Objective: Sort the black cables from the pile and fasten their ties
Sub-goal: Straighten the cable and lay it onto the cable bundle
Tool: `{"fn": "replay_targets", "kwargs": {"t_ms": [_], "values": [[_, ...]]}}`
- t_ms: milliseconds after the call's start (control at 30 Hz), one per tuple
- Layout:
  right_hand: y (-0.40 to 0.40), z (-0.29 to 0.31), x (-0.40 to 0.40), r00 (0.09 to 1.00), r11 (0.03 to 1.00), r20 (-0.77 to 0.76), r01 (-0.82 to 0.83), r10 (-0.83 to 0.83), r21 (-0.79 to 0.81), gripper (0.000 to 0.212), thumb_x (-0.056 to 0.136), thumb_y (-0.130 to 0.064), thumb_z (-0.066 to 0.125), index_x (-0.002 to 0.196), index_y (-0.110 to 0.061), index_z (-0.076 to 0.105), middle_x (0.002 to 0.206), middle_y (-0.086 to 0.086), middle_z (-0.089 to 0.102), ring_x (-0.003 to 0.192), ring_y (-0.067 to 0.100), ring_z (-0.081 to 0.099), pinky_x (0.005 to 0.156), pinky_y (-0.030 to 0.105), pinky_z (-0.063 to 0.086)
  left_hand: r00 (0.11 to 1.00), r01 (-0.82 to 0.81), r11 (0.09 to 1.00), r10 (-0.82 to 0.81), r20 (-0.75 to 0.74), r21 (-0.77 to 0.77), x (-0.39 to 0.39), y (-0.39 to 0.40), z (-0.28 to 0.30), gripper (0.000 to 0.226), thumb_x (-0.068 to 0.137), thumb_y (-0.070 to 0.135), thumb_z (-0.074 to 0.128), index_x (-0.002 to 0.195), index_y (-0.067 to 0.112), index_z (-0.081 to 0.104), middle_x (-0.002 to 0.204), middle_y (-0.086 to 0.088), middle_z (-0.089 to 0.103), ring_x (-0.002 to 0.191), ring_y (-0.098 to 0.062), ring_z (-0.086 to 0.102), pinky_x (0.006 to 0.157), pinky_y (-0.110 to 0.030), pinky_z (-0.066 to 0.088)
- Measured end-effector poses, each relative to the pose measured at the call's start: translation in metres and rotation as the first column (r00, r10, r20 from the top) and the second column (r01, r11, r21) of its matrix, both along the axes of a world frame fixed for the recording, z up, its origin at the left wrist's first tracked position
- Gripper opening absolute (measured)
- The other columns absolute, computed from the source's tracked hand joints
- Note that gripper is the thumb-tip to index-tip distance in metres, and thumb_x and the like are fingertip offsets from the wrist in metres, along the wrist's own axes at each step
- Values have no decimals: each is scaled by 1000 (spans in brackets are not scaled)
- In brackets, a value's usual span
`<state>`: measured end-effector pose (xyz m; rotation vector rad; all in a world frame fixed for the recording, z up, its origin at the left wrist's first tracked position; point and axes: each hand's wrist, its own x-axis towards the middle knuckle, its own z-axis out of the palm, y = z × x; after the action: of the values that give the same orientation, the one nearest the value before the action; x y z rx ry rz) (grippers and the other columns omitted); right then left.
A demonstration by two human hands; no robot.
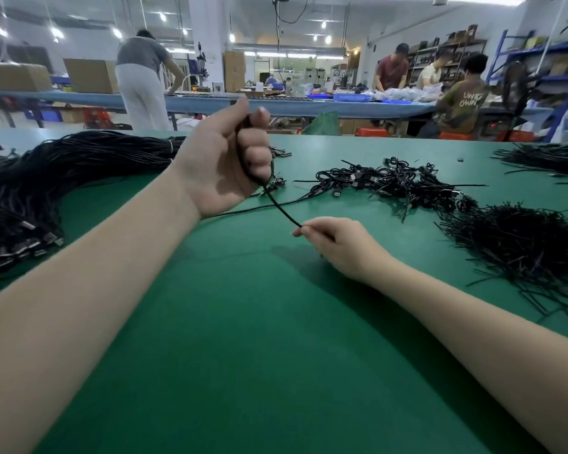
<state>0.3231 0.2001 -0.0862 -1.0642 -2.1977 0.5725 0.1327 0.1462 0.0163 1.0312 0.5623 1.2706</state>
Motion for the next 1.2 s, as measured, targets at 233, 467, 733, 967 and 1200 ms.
{"fn": "replay_targets", "kwargs": {"t_ms": [233,467,733,967,1200], "values": [[-5,58,-15,971,966,-157,203,-178,160,34,97,-37,51,79,-11,66,47,-9,44,42,2,36,41,16,25,479,-139,990,75,-875,8,16,10,-31,47,104,44,25,113,14,60,92,-4,74,49,-8,56,48,-19,37],[-23,39,-45,959,989,-242,-143,150,46,29,100,-22,46,75,-23,60,59,-7,50,50,9,48,57,28,44,970,-212,976,206,-132,-37,9,15,-16,51,103,46,23,108,18,65,79,7,71,78,-8,68,66,-19,47],[4,-5,-22,909,980,-414,-36,-50,-197,20,98,-31,50,91,-28,68,77,-9,70,70,8,62,67,21,50,983,-181,975,180,-19,-132,10,19,-32,29,102,27,31,81,19,49,52,9,29,41,-5,26,40,-17,22],[2,-5,-23,877,920,-478,-222,44,-323,15,95,-27,57,85,-23,68,69,-11,69,65,5,65,66,21,45,988,-64,963,25,-150,-261,14,20,-65,29,102,30,37,85,14,54,66,4,54,60,-11,57,55,-18,48],[7,-4,-24,888,909,-459,-207,20,-361,10,94,-22,60,93,-27,68,69,-17,67,56,1,52,64,15,45,952,-179,958,111,-286,-224,15,22,-69,34,103,33,36,82,15,56,62,3,55,57,-12,57,54,-19,49]]}}
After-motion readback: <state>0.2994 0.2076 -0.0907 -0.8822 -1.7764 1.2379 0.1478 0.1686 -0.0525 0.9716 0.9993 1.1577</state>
